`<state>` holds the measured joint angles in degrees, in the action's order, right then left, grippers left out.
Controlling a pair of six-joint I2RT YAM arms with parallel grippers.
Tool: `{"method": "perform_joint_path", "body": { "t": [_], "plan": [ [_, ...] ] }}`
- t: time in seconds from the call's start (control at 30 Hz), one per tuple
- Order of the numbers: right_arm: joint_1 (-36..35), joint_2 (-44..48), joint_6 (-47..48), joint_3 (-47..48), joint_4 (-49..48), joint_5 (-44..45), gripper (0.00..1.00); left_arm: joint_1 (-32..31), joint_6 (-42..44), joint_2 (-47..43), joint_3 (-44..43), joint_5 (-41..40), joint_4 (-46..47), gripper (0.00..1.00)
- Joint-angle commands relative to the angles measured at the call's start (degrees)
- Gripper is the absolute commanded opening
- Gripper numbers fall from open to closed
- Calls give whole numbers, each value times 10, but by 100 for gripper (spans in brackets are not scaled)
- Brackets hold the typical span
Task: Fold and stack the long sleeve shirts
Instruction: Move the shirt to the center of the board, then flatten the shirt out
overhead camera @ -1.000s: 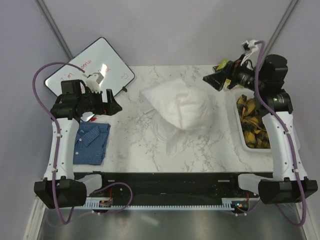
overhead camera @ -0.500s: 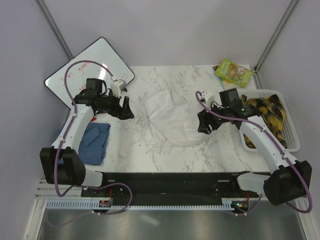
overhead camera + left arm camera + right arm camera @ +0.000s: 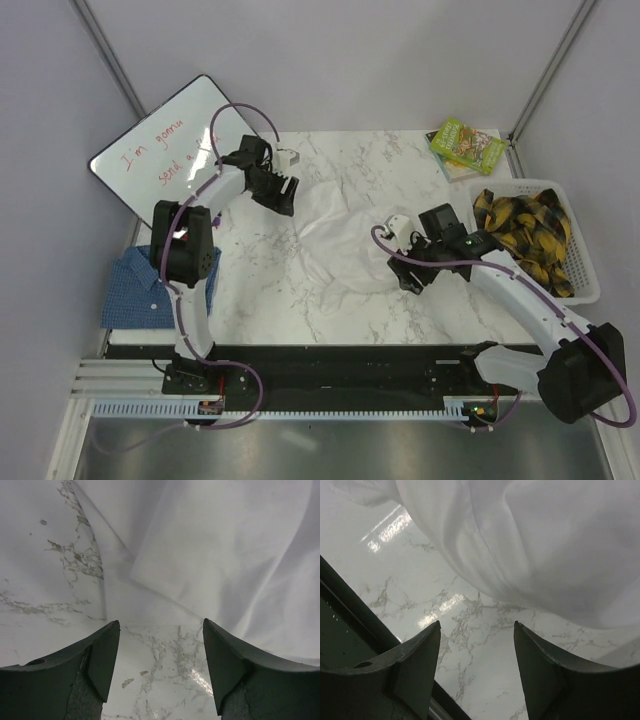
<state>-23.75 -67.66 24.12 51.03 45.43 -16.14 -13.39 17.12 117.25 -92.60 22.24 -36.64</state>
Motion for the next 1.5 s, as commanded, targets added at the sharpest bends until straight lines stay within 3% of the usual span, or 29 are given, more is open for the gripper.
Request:
{"method": "perform_joint_path", "body": {
  "t": [0.0,0.2,0.3,0.33,0.4,0.67,0.8,0.9,1.0,1.13,1.27,1.37,1.47],
  "plan": [
    [-58,41,-50,-35,-115,19,68,-12,-47,56,-70,-42,17,73],
    [-88,-5,-66,-31,-179,25,68,-19,-68,104,-102,-33,11,64],
    [-120,-24,-68,-32,-203,31,68,-23,-67,111,-94,-48,4,42],
    [-127,-28,-71,-33,-216,35,69,-21,-68,105,-92,-50,-2,21],
    [-150,-41,-72,-34,-228,43,70,-10,-74,91,-86,-46,-6,2],
    [-248,-99,-54,-17,-289,142,69,42,-121,-39,-63,61,-44,2],
    [-257,-153,-29,-24,-342,195,69,42,-146,-68,-50,106,-60,2],
    [-255,-170,-18,-17,-343,256,62,44,-160,-114,-38,141,-62,2],
    [-238,-122,-28,-8,-341,267,61,53,-192,-175,-36,192,-54,2],
    [-213,-36,-36,3,-353,239,65,51,-228,-243,-43,243,-45,2],
    [-184,38,-59,29,-350,163,87,45,-256,-285,-79,262,-46,2],
    [-184,81,-86,43,-359,101,98,23,-261,-316,-114,228,-44,2],
    [-184,115,-142,37,-393,53,98,-12,-282,-339,-143,160,-35,2]
  ]
}}
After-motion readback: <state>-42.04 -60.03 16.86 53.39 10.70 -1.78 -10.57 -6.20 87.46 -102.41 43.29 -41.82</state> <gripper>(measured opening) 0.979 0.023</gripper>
